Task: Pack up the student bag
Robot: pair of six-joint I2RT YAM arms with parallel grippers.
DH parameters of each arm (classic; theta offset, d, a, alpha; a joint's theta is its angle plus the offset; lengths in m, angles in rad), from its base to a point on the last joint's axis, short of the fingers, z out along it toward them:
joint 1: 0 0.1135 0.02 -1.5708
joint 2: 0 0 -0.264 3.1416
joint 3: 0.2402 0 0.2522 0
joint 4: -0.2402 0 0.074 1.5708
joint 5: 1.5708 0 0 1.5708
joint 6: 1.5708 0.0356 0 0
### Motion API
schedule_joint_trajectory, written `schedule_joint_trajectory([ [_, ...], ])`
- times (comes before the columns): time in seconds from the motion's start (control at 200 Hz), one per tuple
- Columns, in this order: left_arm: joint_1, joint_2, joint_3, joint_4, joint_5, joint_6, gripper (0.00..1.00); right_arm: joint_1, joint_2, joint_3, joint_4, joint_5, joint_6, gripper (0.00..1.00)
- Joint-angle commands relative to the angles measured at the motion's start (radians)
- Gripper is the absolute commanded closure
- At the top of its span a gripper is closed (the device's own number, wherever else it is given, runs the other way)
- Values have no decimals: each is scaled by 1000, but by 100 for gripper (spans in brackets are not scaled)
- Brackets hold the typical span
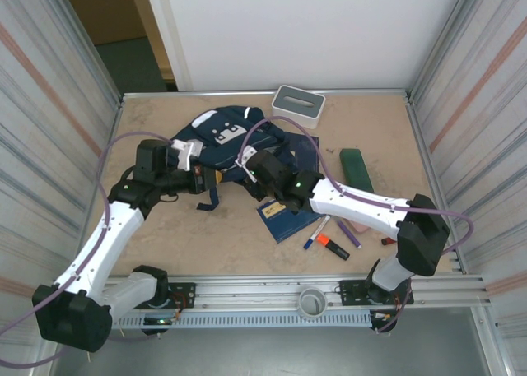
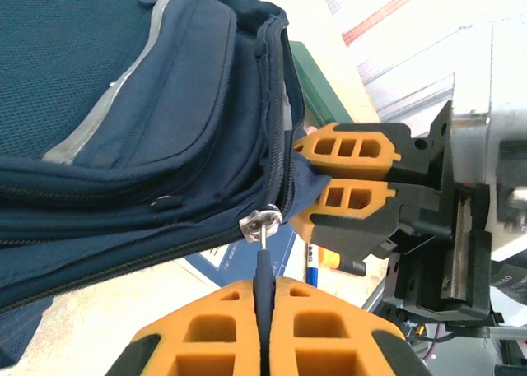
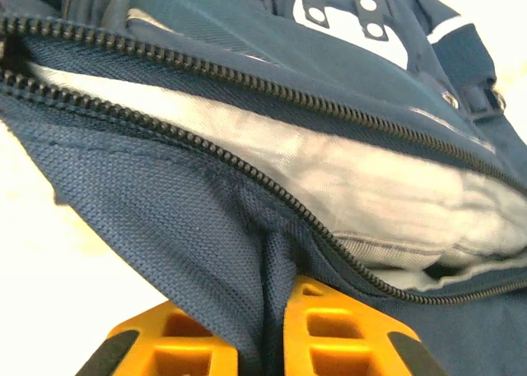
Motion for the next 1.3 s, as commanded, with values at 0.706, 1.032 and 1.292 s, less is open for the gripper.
schedule_joint_trajectory([
  [0.706,478,-61,-91,-41,-86,10,83,-35,-52,-175,237,-79,304,100],
  [1.032,461,-116,-29,-27,-136,1,36,38,210,-1,235,-243,352,72],
  [1.292,118,10,37,-23,-288,27,30,-51,80,-157,350,-507,363,44],
])
